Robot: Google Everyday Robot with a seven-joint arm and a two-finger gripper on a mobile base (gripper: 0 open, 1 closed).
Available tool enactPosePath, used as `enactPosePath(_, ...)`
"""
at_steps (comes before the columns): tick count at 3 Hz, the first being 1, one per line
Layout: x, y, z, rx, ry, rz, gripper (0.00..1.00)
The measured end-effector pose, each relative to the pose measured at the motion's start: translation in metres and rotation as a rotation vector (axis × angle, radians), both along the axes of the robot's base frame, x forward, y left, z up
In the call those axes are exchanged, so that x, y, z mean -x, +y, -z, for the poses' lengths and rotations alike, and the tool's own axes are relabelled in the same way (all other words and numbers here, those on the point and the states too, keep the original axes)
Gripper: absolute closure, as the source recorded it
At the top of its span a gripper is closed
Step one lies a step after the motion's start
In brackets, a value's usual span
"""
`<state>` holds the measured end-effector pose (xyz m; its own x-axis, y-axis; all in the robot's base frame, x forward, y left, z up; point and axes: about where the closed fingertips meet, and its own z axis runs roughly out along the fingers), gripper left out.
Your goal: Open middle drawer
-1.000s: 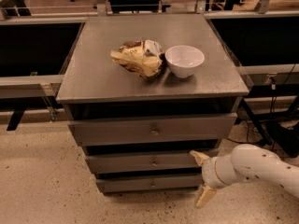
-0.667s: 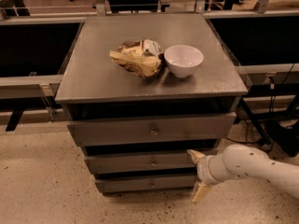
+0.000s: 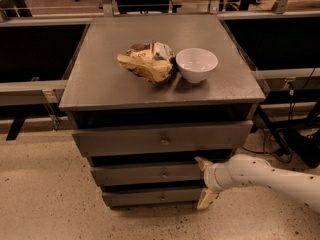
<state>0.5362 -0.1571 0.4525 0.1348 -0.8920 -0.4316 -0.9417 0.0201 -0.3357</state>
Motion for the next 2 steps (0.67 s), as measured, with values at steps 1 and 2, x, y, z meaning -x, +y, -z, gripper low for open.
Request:
enactPosePath(1,-0.034,-0.003,0.018,-0.017,-0.021,0.001,0.02)
enactPosePath(2,-0.054,-0.005,0.017,-0.014,-0.031,0.003,0.22)
